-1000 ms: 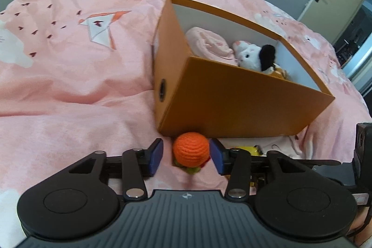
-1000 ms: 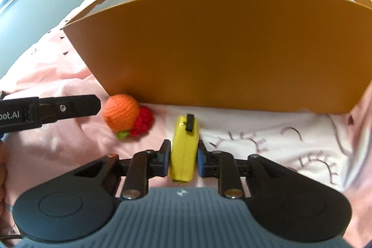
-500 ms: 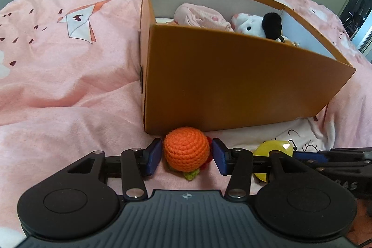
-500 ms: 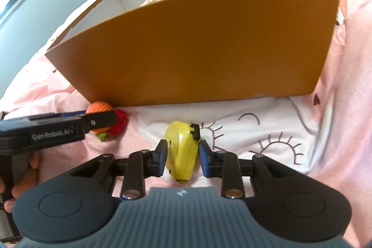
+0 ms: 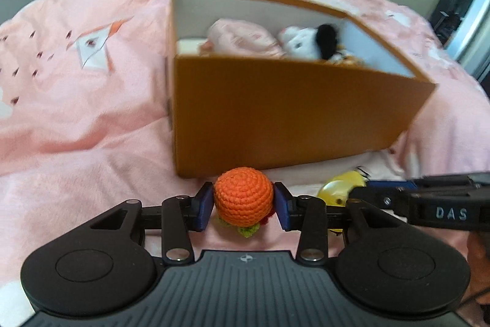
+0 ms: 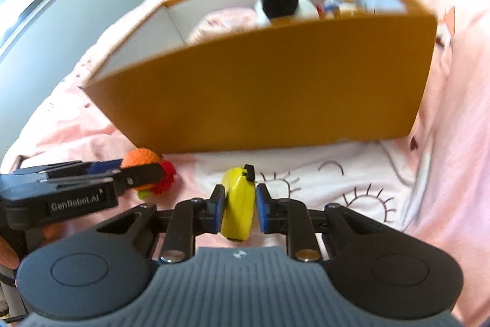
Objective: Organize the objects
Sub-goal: 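Grasp the orange knitted ball with the left tool while the right tool grasps the yellow tape measure, then lift the orange ball with the left tool while the right tool lifts the tape measure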
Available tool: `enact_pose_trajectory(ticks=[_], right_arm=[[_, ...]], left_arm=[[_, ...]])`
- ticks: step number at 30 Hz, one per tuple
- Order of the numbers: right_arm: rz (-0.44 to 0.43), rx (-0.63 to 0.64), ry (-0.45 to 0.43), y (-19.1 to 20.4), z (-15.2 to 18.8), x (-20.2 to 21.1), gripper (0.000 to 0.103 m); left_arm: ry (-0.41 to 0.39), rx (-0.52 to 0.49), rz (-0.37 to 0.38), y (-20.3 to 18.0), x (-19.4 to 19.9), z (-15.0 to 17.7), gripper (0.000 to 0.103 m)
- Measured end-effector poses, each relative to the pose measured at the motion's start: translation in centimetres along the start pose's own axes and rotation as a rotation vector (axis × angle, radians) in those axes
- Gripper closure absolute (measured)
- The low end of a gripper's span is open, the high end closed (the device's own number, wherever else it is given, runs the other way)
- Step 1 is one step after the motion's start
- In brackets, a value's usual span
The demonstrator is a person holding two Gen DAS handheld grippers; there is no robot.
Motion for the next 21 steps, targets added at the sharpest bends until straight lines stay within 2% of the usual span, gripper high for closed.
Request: enact_pose_trajectory(ticks=[3,9,14,17,21], right_arm=[[-0.013,0.036,-0.058,1.0,-1.2,2.6,0.082],[-0.005,0.092,-0.258,2.0,-6.0,9.1,0.082],[0.092,0.152,-0.36,1.3,-10.5,11.2,0.082],[0.147,0.154,-0.376,-0.1,-12.9,10.3,0.082],[0.249,0.159,-0.291,-2.7,-14.6,6.6,0.082]], left_arm=[[-0.051,-0.043,0.041,-1.6,2.3,-1.4,0.056],[-0.16,-0.066,0.137,-5.1,5.9,-6.2,0.056],[-0.219,-0.075,0.113,-7.3,5.1,-10.7,0.056],[-0.218,-0.066,0.109,-8.2,3.4,-12.0,0.056],[-0.166,-0.038,0.121,-8.0,1.2,-12.3,0.056]])
Point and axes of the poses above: each gripper's, at about its wrist camera, not at the fingertips, and x roughly against the way its jaws point, y to its left, z to its underside, the point moved 8 cm from there along -x, roughly the way its jaws point
